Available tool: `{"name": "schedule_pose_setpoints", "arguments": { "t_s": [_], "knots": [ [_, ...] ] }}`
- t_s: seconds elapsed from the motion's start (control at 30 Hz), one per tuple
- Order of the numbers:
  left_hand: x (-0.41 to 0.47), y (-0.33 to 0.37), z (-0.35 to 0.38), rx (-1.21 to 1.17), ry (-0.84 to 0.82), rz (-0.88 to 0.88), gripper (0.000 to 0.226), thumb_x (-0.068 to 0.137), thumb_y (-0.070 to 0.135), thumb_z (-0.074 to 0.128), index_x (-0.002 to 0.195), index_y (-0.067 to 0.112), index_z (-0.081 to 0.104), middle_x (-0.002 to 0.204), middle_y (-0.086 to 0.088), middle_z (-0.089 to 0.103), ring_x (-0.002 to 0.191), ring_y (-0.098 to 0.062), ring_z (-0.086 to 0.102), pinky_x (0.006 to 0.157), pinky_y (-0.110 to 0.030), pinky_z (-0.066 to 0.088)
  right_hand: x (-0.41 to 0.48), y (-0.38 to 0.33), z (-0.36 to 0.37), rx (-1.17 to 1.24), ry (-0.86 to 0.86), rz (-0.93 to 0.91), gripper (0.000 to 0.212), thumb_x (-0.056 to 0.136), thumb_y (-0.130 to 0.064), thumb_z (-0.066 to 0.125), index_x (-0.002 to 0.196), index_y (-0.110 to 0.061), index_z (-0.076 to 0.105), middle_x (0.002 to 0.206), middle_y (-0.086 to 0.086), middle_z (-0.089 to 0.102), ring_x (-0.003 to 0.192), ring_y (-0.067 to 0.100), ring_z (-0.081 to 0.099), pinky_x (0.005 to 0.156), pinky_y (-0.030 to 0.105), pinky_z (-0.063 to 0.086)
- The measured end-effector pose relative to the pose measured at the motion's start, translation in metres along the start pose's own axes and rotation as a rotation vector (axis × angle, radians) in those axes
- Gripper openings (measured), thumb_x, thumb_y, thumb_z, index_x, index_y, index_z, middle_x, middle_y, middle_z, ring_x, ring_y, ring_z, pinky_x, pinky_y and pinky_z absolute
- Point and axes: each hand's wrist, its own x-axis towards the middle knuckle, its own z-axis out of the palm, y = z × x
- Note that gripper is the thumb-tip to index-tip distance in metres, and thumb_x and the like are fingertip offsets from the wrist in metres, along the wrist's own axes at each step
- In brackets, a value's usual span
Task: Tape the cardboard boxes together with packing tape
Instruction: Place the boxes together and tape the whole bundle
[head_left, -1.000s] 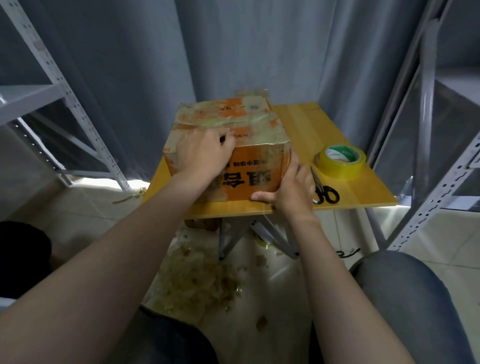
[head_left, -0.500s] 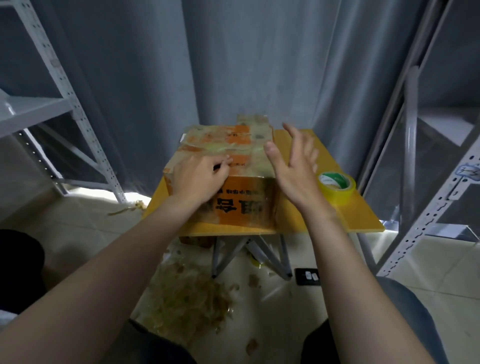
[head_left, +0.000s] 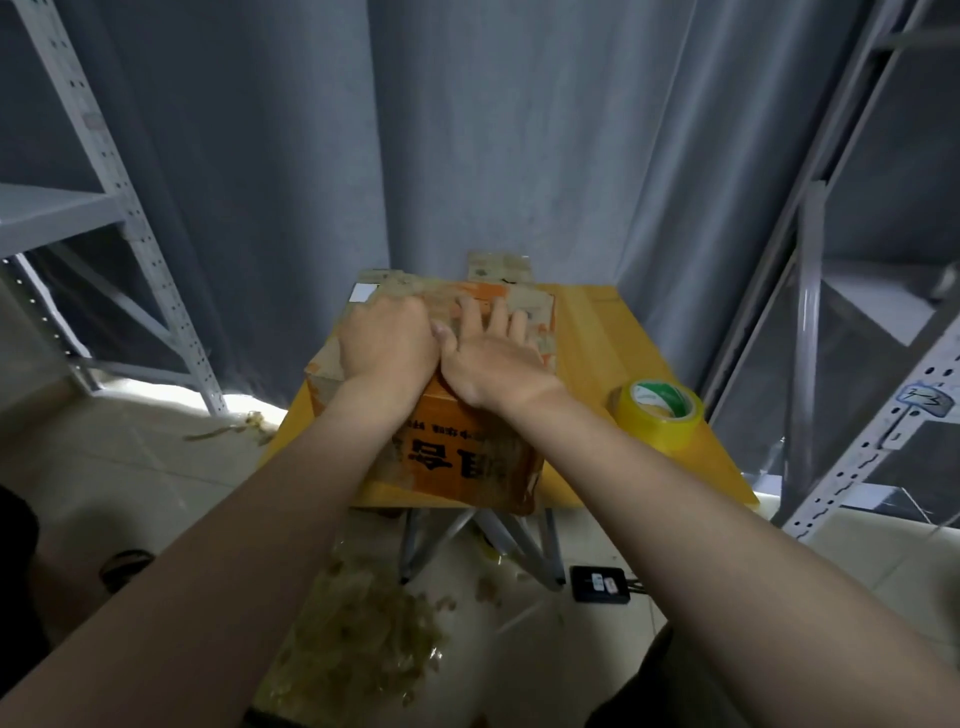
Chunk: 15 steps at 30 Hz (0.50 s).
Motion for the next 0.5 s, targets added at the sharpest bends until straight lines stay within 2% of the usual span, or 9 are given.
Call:
{"name": "schedule_pose_setpoints", "arguments": {
  "t_s": [0.07,0.13,0.2,0.27,0.37,0.5],
  "knots": [
    [0.006,0.006,0.004,0.076,-0.103,0.002,0.022,0.096,0.025,0.056,0.103,0.014,0.074,0.109,-0.012,0.071,0.106,-0.036,0.065,0.077,-0.039,0.038,0.006,0.001,0.001,-0.107,-0.017,0.041,0.067,0.107,-0.056,0.008,0.166,-0.027,-0.007,0.173,0.011,-0.015,0.158,0.036,-0.011,0.124,0.055,0.0],
    [0.008,0.003,0.011,0.05,-0.199,-0.002,0.026,0.099,0.024,0.049,0.114,0.016,0.068,0.122,-0.011,0.065,0.12,-0.034,0.056,0.093,-0.046,0.039,0.013,0.003,0.002,-0.171,-0.017,0.025,0.069,0.105,-0.059,0.007,0.166,-0.028,-0.008,0.172,0.011,-0.016,0.158,0.036,-0.011,0.123,0.055,-0.002],
    [0.01,-0.001,0.016,0.008,-0.316,0.002,0.036,0.105,0.029,0.038,0.134,0.014,0.051,0.142,-0.013,0.048,0.135,-0.036,0.039,0.106,-0.055,0.032,0.02,0.007,0.003,-0.193,-0.001,0.01,0.071,0.104,-0.063,0.008,0.166,-0.03,-0.007,0.173,0.01,-0.016,0.158,0.034,-0.013,0.123,0.056,-0.005],
    [0.016,-0.003,0.019,-0.04,-0.433,0.033,0.043,0.108,0.032,0.026,0.147,0.015,0.034,0.158,-0.013,0.031,0.149,-0.035,0.02,0.118,-0.066,0.017,0.029,0.016,0.0,-0.214,0.037,0.018,0.073,0.103,-0.065,0.01,0.166,-0.03,-0.003,0.173,0.01,-0.015,0.159,0.033,-0.013,0.122,0.059,-0.007],
    [0.022,-0.003,0.02,-0.069,-0.56,0.091,0.051,0.108,0.035,0.018,0.157,0.02,0.02,0.171,-0.005,0.015,0.16,-0.027,-0.001,0.118,-0.075,-0.006,0.048,0.026,-0.003,-0.284,0.083,0.02,0.075,0.103,-0.068,0.007,0.166,-0.029,0.001,0.173,0.012,-0.009,0.159,0.035,-0.012,0.121,0.064,-0.01],
    [0.023,-0.003,0.018,-0.019,-0.639,0.108,0.058,0.106,0.036,0.018,0.163,0.028,0.011,0.173,0.003,0.012,0.161,-0.02,-0.003,0.117,-0.075,-0.012,0.074,0.035,-0.005,-0.344,0.086,0.056,0.08,0.1,-0.072,0.007,0.166,-0.028,0.005,0.173,0.019,0.0,0.159,0.039,-0.004,0.121,0.068,-0.007]
  ]
}}
